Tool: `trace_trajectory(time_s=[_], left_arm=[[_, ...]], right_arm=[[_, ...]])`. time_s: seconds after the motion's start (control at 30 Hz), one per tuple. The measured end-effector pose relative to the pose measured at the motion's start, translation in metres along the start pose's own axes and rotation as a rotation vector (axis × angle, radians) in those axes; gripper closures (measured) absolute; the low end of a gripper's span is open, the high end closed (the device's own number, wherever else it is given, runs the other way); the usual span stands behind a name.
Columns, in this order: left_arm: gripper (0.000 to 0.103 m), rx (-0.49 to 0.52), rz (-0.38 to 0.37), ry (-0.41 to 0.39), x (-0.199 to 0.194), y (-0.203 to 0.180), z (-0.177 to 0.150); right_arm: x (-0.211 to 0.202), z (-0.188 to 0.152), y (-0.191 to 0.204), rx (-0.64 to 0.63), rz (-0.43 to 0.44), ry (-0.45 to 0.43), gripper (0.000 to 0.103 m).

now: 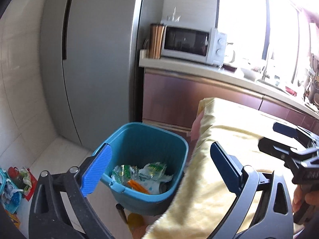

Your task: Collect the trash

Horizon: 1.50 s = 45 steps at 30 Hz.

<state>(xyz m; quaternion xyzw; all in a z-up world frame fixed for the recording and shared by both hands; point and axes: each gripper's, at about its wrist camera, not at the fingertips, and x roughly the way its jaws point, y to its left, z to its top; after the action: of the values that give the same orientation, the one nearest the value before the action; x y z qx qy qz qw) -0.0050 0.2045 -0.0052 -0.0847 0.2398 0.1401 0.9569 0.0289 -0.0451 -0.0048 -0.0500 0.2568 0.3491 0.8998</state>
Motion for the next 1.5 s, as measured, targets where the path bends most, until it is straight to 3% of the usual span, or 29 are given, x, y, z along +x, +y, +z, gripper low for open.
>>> trace_trajectory(time_s=[0.17,0.33,0.67,1.5], left_arm=[[0.006,0.041,0.011,-0.093,-0.024,-0.024,0.001],[0.006,0.043,-0.088,-0.167,-0.042,-0.041,-0.001],[0.006,0.132,-0.111,-0.249,-0.061,-0.091,-0.004],[0.006,0.15,-0.137,-0.27,-0.068,-0.124,-0.014]], right_arm=[[-0.041,-0.015,-0.009,0.019,-0.092,-0.093,0.007],[-0.08,-0.032,-0.018,0.042,-0.202,-0.202,0.007],[-0.119,-0.058,-0.038,0.089,-0.356,-0.261,0.007],[-0.153,-0.077,-0.052,0.138,-0.448,-0.317,0.007]])
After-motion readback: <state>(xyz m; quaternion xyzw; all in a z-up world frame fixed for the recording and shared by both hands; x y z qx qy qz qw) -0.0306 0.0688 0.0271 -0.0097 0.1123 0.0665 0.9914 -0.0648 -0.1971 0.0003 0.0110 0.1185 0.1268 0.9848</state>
